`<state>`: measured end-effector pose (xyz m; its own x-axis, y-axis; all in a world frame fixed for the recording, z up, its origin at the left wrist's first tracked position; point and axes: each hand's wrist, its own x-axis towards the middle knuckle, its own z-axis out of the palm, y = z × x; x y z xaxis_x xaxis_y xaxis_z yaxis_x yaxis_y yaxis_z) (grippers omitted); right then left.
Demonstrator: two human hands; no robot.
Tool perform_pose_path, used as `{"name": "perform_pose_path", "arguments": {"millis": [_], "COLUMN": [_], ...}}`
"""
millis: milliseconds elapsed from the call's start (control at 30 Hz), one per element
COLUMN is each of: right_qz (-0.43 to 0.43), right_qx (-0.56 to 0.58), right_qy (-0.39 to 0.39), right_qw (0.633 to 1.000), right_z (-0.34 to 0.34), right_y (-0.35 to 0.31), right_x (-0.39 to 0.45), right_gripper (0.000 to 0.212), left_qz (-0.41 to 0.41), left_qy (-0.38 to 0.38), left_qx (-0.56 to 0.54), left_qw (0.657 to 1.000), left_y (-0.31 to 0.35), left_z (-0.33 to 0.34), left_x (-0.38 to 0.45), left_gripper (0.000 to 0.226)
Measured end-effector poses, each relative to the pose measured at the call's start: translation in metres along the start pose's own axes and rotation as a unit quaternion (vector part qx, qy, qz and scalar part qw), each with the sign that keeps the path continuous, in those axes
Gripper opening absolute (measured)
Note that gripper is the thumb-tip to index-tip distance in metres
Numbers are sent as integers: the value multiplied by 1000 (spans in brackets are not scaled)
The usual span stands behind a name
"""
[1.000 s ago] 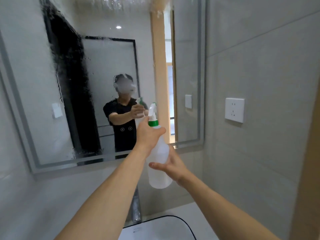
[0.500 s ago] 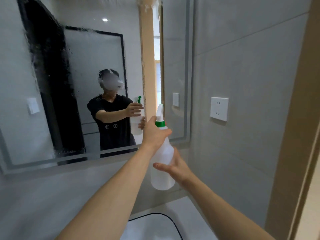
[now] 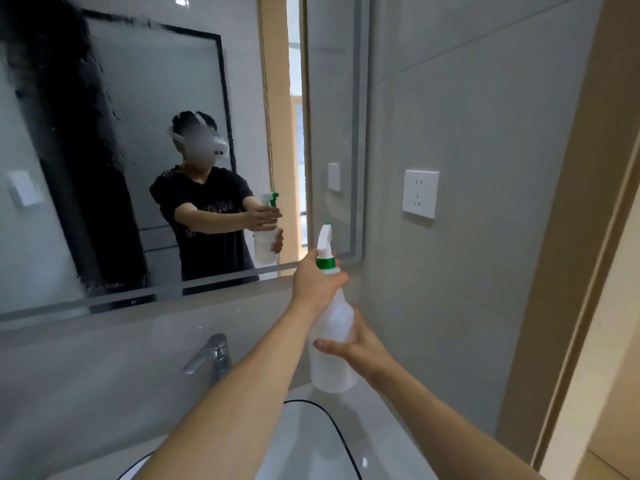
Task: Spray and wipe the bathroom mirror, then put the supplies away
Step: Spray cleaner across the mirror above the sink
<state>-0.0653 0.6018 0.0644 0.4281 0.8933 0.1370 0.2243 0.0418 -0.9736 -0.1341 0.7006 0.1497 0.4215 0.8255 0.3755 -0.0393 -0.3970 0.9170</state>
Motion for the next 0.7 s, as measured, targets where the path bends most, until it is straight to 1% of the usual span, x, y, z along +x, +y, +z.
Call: {"name": "perform_pose_path", "arguments": {"millis": [167, 333, 500, 600, 700], "right_qz": [19, 43, 69, 84, 89], "right_qx": [6, 12, 7, 7, 3], "right_qy": [3, 6, -2, -5, -19], "right_qw": [1000, 999, 998, 996, 996], "right_z": [-5, -8, -6, 0, 8], "right_y": [16, 34, 53, 60, 61], "right_x": [-6, -14, -25, -28, -28], "right_gripper": [83, 85, 81, 81, 77], "left_qz": [-13, -32, -61, -68, -78], "left_qy": [-3, 5, 13, 15, 25], "left_qx": [1, 13, 20, 11, 1], "left_qw": [1000, 999, 998, 998, 997], "left_y": [-15, -35, -57, -68, -76], "left_z": [12, 23, 26, 24, 15], "left_x": [-4, -12, -25, -32, -33], "left_gripper": [35, 24, 21, 23, 28]}}
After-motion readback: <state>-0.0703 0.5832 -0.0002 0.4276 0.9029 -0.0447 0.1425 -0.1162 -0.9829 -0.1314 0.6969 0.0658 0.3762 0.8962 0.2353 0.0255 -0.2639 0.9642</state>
